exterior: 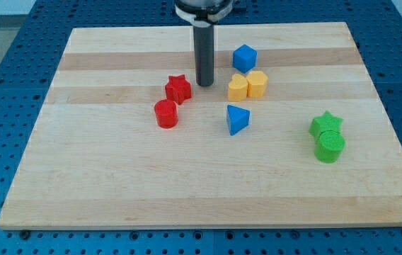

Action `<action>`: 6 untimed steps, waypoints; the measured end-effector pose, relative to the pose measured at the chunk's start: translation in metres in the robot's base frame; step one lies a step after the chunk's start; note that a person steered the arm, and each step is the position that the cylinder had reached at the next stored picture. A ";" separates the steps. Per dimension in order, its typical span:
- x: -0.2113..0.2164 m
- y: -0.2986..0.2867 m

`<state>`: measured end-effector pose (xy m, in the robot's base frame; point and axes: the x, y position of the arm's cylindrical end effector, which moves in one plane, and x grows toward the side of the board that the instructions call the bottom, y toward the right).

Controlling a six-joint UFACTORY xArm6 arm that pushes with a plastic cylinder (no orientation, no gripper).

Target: Push the red star into the red circle

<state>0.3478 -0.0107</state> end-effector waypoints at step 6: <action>0.044 -0.005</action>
